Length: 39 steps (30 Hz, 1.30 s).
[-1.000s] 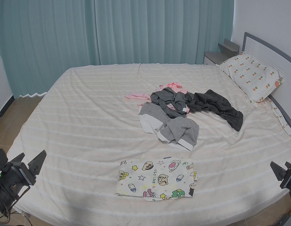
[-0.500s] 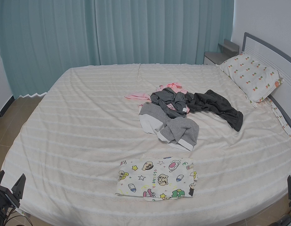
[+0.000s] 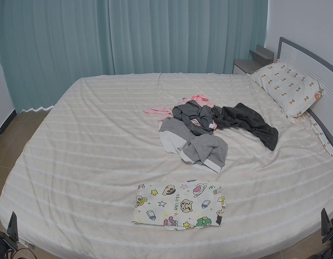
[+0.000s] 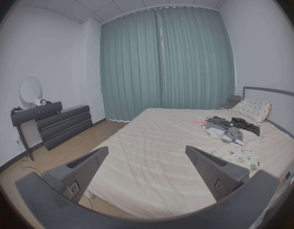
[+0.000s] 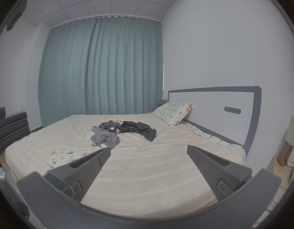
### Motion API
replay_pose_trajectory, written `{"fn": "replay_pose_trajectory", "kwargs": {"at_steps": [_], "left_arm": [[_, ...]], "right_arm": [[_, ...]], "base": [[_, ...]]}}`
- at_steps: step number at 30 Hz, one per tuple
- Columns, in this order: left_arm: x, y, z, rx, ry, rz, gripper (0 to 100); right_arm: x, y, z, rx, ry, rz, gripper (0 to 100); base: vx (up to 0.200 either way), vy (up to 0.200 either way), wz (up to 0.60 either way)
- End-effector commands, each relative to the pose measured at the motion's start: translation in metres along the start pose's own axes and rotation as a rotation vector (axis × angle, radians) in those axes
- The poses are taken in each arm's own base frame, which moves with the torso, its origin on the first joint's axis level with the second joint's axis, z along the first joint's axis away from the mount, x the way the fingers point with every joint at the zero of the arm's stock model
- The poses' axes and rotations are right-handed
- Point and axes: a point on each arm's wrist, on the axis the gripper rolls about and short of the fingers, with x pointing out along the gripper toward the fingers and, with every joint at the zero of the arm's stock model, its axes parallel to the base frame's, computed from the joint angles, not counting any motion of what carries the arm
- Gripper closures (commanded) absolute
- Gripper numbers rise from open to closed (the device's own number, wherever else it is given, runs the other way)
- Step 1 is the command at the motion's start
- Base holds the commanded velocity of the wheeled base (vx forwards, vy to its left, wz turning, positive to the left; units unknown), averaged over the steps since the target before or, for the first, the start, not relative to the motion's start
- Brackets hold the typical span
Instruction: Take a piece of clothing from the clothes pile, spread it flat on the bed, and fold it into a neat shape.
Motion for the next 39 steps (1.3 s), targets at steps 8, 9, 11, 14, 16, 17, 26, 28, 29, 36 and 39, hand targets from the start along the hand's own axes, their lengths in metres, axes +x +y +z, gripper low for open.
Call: {"fn": "replay_pose_trajectory", "kwargs": {"at_steps": [8, 9, 11, 14, 16, 17, 26, 28, 29, 36, 39], "left_arm": [[-0.001, -0.002, -0.023, 0.043, -0.048, 0.027, 0], [-0.001, -0.002, -0.023, 0.053, -0.052, 0.009, 0], [-0.001, -0.004, -0.023, 0.075, -0.060, -0.075, 0], [0.000, -0.009, -0.024, 0.076, -0.093, -0.286, 0], [0.000, -0.012, -0.025, 0.066, -0.104, -0.386, 0], [0.000, -0.013, -0.025, 0.054, -0.106, -0.411, 0], [0.008, -0.018, -0.024, 0.024, -0.046, -0.493, 0], [0.010, -0.019, -0.024, 0.024, -0.022, -0.434, 0], [0.009, -0.019, -0.024, 0.016, -0.029, -0.408, 0], [0.012, -0.017, -0.031, -0.014, -0.026, -0.301, 0], [0.012, -0.017, -0.030, -0.038, -0.027, -0.296, 0]], "right_arm": [[0.000, 0.000, -0.001, -0.029, 0.010, 0.003, 0], [0.000, 0.000, 0.000, -0.028, 0.010, -0.002, 0], [0.000, -0.001, 0.000, -0.027, 0.010, -0.028, 0], [0.000, -0.002, 0.000, -0.031, 0.019, -0.073, 0], [0.000, -0.002, 0.000, -0.031, 0.020, -0.087, 0], [0.000, -0.002, 0.000, -0.033, 0.019, -0.093, 0], [0.000, -0.001, 0.000, -0.025, 0.021, -0.079, 0], [0.000, -0.001, 0.000, 0.009, 0.017, -0.092, 0], [0.000, -0.001, 0.000, 0.034, 0.014, -0.095, 0], [0.000, -0.001, 0.000, 0.095, 0.012, -0.076, 0], [0.000, 0.000, 0.000, 0.023, 0.012, -0.002, 0]], "base": [[0.000, 0.000, 0.00], [0.000, 0.000, 0.00], [0.000, 0.000, 0.00], [0.000, 0.000, 0.00], [0.000, 0.000, 0.00], [0.000, 0.000, 0.00], [0.000, 0.000, 0.00], [0.000, 0.000, 0.00], [0.000, 0.000, 0.00], [0.000, 0.000, 0.00], [0.000, 0.000, 0.00]]}}
